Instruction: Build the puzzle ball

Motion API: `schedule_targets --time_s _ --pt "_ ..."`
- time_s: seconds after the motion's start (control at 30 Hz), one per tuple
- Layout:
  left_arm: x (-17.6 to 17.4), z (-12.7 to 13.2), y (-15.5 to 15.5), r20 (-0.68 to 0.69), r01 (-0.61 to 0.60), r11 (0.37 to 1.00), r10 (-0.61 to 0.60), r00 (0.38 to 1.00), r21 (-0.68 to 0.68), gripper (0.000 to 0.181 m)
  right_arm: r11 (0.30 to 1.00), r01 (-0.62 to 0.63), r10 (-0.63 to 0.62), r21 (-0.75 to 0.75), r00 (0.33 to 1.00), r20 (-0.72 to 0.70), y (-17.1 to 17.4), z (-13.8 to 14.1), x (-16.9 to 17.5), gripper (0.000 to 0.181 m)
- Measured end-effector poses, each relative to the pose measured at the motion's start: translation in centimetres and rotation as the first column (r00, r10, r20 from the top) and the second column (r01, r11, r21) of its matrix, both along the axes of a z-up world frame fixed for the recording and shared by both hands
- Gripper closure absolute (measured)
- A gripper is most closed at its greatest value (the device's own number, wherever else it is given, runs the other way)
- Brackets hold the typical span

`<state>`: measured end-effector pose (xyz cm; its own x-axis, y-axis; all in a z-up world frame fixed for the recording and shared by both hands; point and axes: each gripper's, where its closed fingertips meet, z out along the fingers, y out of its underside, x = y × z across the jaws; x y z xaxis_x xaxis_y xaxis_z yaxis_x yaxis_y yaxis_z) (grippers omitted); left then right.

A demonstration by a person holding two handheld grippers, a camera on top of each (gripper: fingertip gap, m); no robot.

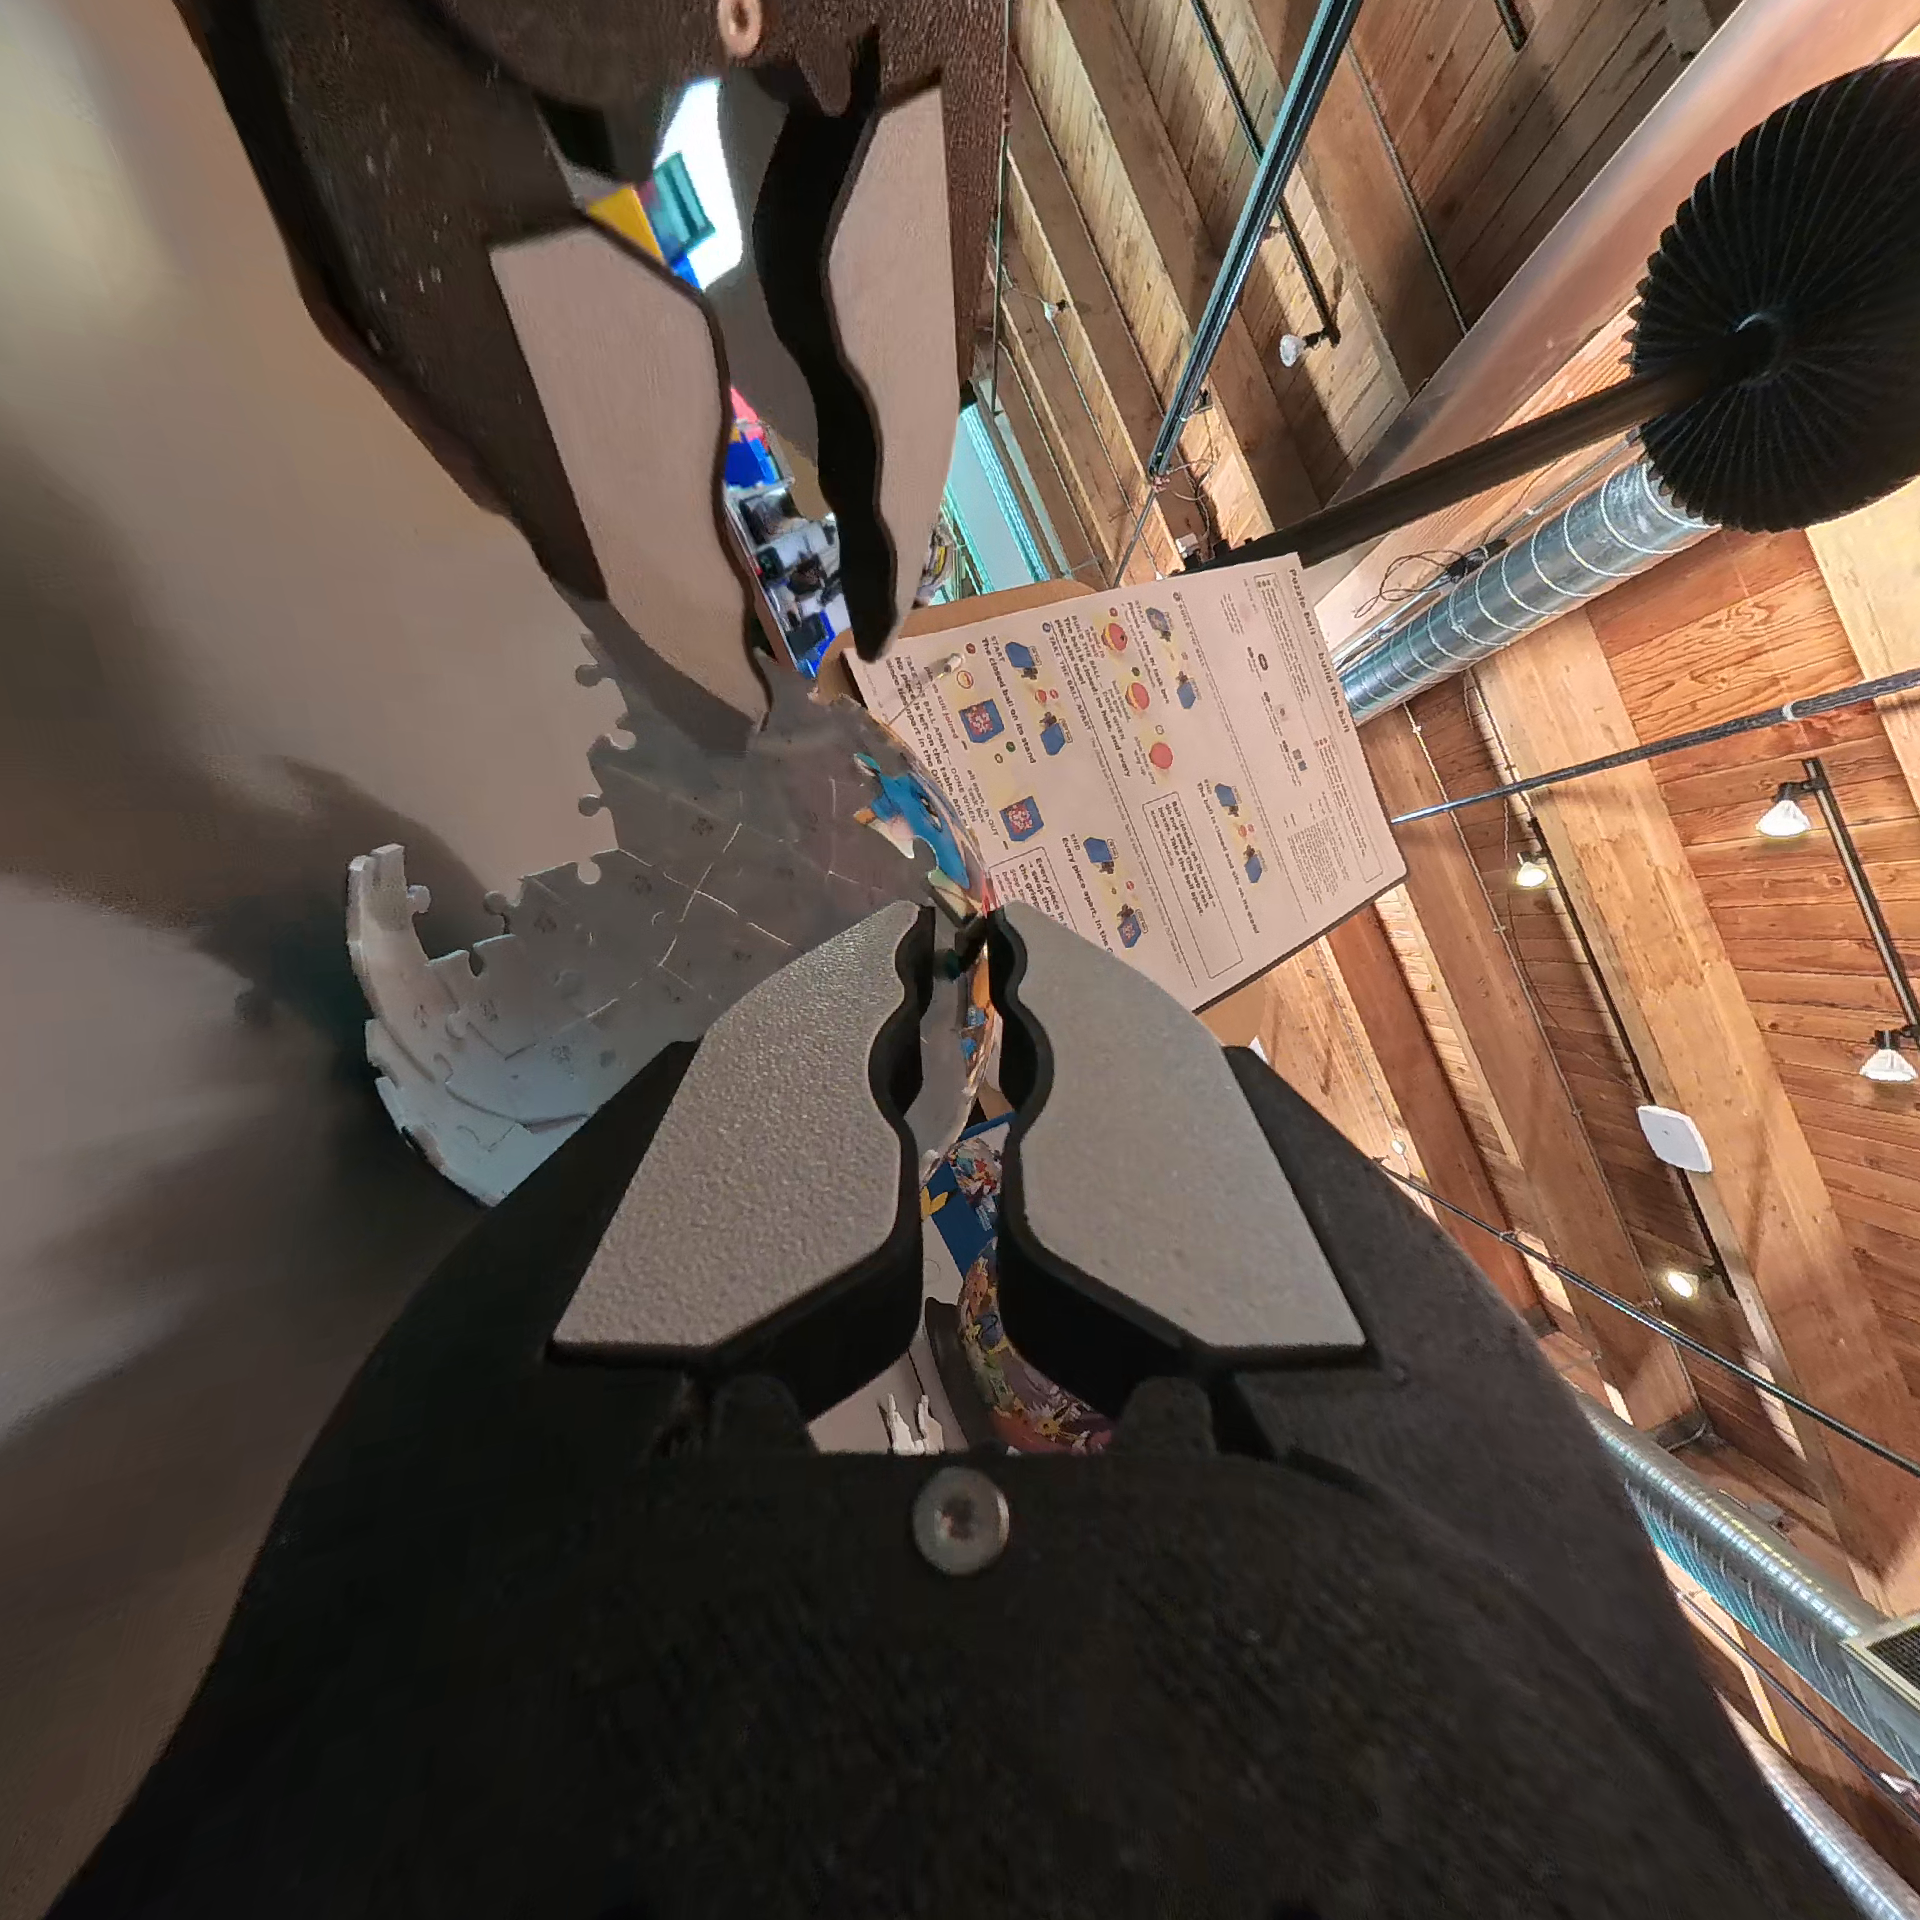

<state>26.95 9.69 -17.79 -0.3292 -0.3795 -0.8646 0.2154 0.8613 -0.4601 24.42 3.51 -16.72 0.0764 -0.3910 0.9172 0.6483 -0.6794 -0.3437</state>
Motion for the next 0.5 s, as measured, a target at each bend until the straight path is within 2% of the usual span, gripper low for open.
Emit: schedule_targets --time_s 0.17,0.27,0.5 --pt "1.03 -0.35 0.31 0.141 -0.087 0.994 0.076 0.987 0.071 0.166 1.000 0.001 -0.001 0.008 1.000 -0.008 -0.07 -0.10 0.14 0.172" --pt "1.15 -0.33 0.41 0.198 -0.126 0.990 0.111 0.974 0.060 0.176 1.000 -0.001 0.001 0.005 1.000 -0.011 -0.02 -0.22 0.12 0.171" --pt "0.95 0.26 -0.10 0.241 -0.237 0.965 0.205 0.949 0.114 0.176 0.999 -0.009 0.008 -0.046 1.000 -0.019 -0.05 -1.02 -0.47 0.152"
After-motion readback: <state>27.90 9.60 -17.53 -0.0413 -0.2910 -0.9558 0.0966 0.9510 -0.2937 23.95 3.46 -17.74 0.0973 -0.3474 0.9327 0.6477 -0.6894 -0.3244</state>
